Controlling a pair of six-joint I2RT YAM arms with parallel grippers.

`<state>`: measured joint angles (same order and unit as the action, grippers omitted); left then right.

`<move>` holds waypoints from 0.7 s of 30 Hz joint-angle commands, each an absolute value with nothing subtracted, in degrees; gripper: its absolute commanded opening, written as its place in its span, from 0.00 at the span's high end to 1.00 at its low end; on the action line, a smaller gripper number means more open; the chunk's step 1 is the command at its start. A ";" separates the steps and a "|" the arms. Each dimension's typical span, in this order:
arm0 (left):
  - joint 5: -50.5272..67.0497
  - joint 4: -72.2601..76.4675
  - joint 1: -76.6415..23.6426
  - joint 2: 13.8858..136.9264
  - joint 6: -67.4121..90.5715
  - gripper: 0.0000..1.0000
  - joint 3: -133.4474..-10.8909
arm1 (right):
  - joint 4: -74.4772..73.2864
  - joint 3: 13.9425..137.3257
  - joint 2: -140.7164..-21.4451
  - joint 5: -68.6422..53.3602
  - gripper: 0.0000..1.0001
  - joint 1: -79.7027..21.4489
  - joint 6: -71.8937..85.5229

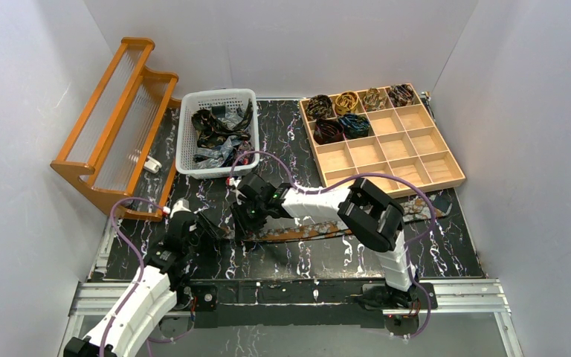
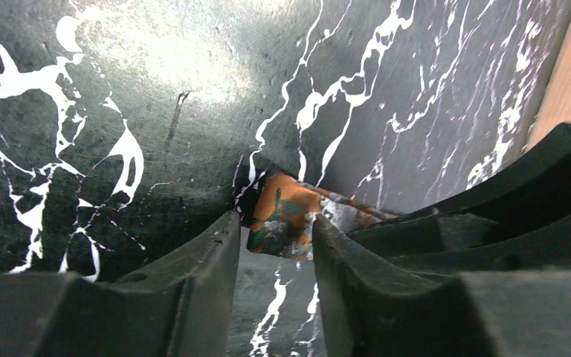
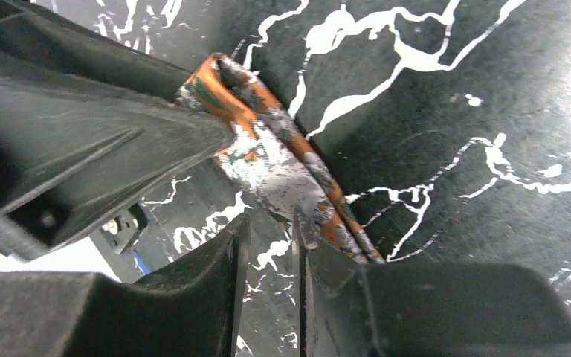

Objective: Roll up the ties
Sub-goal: Flatten out the tie at the center of the board.

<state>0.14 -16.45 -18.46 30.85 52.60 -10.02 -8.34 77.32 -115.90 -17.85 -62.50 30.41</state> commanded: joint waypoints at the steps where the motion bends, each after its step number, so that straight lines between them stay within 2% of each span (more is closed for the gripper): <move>1: -3.01 -19.19 -18.37 31.05 53.79 0.54 -13.18 | -12.16 81.33 -115.30 -13.60 0.62 -62.67 29.42; 3: -4.13 -21.06 -18.37 31.14 54.59 0.45 -14.27 | -11.98 80.80 -113.14 -12.98 0.52 -62.67 26.03; 5: -5.18 -22.18 -18.37 31.30 55.68 0.40 -14.89 | -10.40 79.40 -110.84 -12.20 0.37 -62.56 21.54; 8: -7.93 -24.36 -18.38 32.09 56.90 0.36 -16.32 | -7.56 77.55 -108.78 -13.56 0.23 -62.58 16.12; 14: -9.01 -25.05 -18.37 35.42 55.54 0.36 -18.68 | -7.46 78.56 -111.82 -16.01 0.22 -62.56 8.81; 17: -9.14 -25.43 -18.37 37.13 55.20 0.31 -19.64 | -4.30 76.27 -112.33 -17.00 0.21 -62.66 5.93; 18: -8.92 -25.66 -18.39 37.73 54.96 0.29 -20.11 | -3.90 75.72 -112.60 -17.22 0.19 -62.66 4.23; 19: -8.99 -26.27 -18.37 38.36 54.85 0.26 -20.82 | -4.17 75.58 -112.78 -16.72 0.10 -62.67 2.84; 21: -8.42 -27.24 -18.30 39.90 54.83 0.24 -21.89 | -3.55 74.97 -113.06 -15.24 0.03 -62.67 0.33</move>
